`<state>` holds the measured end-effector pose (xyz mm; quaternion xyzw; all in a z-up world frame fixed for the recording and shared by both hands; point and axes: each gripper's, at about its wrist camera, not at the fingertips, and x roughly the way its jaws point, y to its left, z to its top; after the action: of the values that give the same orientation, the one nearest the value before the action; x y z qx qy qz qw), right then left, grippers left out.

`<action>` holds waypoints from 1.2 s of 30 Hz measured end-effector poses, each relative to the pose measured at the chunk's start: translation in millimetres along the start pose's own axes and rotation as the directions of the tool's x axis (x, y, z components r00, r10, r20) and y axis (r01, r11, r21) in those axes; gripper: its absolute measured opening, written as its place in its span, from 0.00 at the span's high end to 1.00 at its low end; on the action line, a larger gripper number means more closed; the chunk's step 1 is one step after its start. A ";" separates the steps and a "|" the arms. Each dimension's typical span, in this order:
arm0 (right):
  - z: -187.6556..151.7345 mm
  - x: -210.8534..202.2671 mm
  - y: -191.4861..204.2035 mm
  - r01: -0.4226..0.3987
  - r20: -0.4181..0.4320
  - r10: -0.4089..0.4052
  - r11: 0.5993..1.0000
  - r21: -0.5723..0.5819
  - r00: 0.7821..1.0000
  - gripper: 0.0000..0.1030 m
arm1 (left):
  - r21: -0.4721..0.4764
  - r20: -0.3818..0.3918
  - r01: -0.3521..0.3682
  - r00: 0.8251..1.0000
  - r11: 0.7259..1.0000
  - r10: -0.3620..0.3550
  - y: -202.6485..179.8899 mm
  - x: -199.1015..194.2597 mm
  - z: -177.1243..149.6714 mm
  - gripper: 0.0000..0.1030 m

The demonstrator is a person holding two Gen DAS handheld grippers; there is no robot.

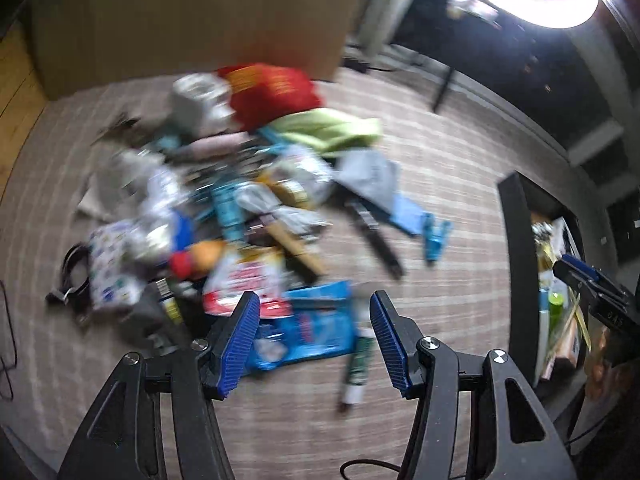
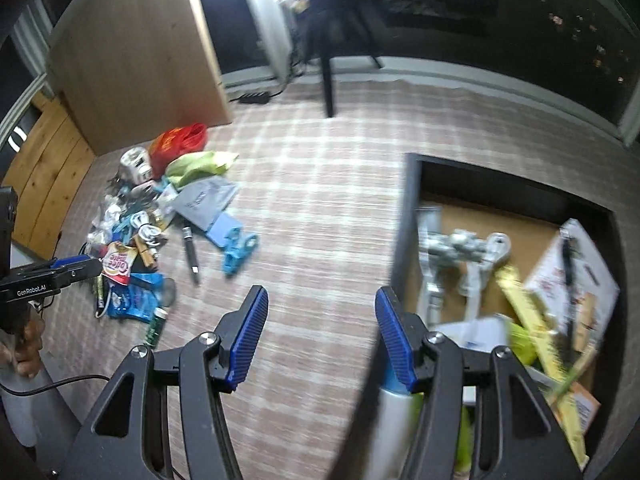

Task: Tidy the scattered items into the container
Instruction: 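Move both open grippers back toward the remaining pile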

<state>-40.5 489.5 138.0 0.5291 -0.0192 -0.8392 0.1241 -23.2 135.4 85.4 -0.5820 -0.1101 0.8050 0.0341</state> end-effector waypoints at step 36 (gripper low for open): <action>30.4 131.8 83.2 -0.008 -0.171 0.005 1.000 -0.017 0.985 0.51 | -0.220 -0.070 0.073 0.993 0.973 -0.091 57.6 42.7 6.4 0.67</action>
<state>-105.9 375.8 48.5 0.5981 -0.0028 -0.7903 0.1328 -38.7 86.2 35.2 -0.6086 -0.2197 0.7624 0.0081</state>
